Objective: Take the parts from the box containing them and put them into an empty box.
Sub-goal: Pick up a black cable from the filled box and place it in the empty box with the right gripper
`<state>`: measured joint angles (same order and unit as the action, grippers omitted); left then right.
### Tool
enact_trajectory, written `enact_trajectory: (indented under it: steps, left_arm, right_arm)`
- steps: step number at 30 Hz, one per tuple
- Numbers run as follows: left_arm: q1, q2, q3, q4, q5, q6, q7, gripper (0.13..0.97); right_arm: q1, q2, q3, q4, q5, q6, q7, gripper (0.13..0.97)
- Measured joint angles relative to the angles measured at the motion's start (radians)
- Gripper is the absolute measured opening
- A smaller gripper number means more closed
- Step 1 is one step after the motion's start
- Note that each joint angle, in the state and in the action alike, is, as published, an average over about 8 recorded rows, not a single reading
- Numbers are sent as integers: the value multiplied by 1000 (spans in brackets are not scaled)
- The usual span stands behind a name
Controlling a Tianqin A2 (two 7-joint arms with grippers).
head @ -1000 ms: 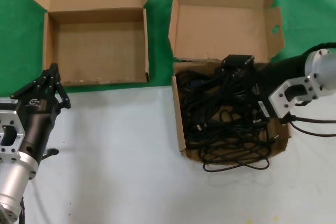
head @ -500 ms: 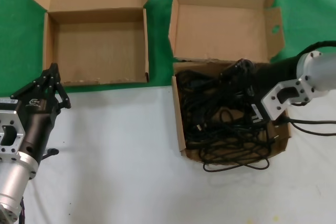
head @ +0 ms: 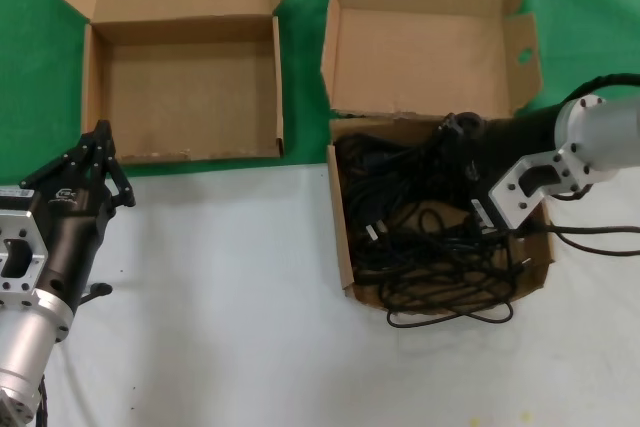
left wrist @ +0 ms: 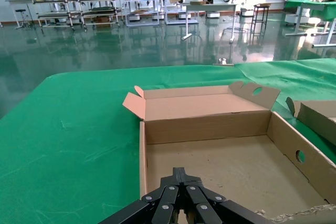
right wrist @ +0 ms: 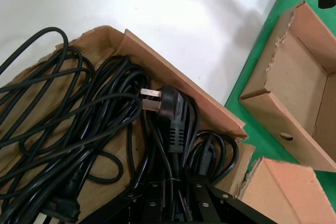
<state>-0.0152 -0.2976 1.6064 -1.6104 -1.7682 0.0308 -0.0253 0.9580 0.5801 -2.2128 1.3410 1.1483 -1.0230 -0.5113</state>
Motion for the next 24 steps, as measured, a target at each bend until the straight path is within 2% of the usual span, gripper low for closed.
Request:
enact_trajectory:
  steps: [5,14,19,24]
  left_arm:
    - [0,0,0,0,0,0,0,145]
    - [0,0,0,0,0,0,0,145]
    - [0,0,0,0,0,0,0,145]
    - [0,0,0,0,0,0,0,145]
  right_arm:
    - [6,9,7,27,-9,-3,18,210]
    - [50,23,44,160,-23,-30,116,209]
    - [105,-36,36,162,-47,-19,138,209]
    - [162,-147,5,77,-68,29,114,208]
